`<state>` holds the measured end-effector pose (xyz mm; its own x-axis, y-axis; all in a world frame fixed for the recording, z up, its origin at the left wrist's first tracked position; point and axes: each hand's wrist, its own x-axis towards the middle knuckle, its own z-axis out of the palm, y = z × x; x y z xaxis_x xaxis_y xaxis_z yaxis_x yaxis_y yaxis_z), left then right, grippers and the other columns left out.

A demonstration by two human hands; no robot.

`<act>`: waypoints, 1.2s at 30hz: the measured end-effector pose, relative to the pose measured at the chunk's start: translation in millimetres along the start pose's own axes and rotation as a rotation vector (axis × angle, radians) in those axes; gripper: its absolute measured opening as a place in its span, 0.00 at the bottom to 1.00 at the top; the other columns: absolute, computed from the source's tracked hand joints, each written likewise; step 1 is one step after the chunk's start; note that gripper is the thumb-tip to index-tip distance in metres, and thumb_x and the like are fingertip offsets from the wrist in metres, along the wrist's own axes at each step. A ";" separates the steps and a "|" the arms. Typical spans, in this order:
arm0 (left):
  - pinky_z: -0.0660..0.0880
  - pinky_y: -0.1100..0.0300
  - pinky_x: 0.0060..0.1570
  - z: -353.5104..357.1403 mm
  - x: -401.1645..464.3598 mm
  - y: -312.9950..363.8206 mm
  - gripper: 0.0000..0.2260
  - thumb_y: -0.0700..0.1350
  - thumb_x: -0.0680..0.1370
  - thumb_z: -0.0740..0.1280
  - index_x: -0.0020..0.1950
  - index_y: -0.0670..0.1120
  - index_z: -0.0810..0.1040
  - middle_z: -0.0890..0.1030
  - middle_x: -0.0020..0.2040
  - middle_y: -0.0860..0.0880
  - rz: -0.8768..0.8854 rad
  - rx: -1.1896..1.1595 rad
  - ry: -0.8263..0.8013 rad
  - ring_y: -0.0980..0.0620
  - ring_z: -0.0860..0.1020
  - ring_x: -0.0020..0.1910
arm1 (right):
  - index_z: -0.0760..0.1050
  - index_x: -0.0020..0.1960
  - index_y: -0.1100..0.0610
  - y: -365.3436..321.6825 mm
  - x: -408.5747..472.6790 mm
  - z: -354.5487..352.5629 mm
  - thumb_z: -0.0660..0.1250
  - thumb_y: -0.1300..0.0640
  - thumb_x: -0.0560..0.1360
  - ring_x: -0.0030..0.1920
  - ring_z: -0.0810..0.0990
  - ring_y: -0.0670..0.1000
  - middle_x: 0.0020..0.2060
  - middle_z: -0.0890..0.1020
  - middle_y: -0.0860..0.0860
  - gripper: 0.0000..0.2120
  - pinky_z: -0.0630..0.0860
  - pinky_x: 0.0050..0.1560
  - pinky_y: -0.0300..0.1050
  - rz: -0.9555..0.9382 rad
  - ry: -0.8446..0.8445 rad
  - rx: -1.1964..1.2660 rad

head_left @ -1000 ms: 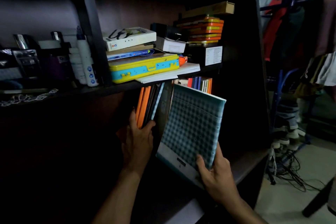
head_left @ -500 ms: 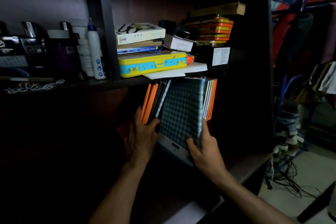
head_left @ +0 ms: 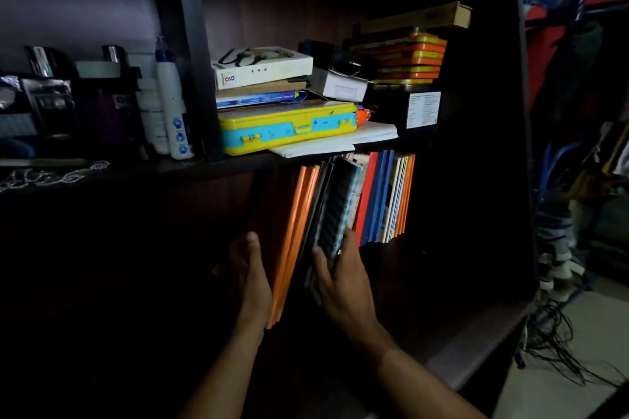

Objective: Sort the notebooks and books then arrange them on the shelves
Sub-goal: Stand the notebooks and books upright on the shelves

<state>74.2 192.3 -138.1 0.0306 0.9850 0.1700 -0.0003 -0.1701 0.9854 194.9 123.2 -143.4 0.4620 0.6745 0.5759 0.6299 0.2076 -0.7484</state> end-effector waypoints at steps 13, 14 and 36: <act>0.71 0.67 0.62 2.3 -14.0 4.6 0.30 0.71 0.72 0.67 0.72 0.67 0.64 0.73 0.66 0.69 0.141 0.060 -0.308 0.71 0.73 0.61 | 0.63 0.76 0.46 9.7 6.5 0.9 0.66 0.55 0.81 0.53 0.76 0.30 0.60 0.77 0.40 0.25 0.75 0.52 0.28 -0.090 0.024 0.040; 0.73 0.66 0.59 1.4 -12.6 2.3 0.28 0.65 0.72 0.71 0.69 0.69 0.65 0.75 0.60 0.72 0.160 0.032 -0.341 0.72 0.75 0.58 | 0.60 0.76 0.42 10.4 4.7 1.1 0.64 0.55 0.82 0.56 0.76 0.32 0.60 0.75 0.36 0.25 0.74 0.54 0.29 -0.095 -0.001 0.035; 0.72 0.37 0.65 6.1 4.4 -11.2 0.39 0.77 0.64 0.67 0.73 0.69 0.65 0.74 0.72 0.53 -0.033 -0.226 -0.311 0.48 0.75 0.68 | 0.52 0.81 0.43 22.2 17.0 6.1 0.74 0.49 0.75 0.73 0.67 0.44 0.75 0.66 0.43 0.43 0.72 0.71 0.47 0.079 -0.037 0.157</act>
<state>80.4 198.3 -148.3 0.3357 0.9279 0.1624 -0.2139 -0.0928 0.9724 212.9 143.5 -152.3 0.4814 0.7180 0.5027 0.4859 0.2587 -0.8348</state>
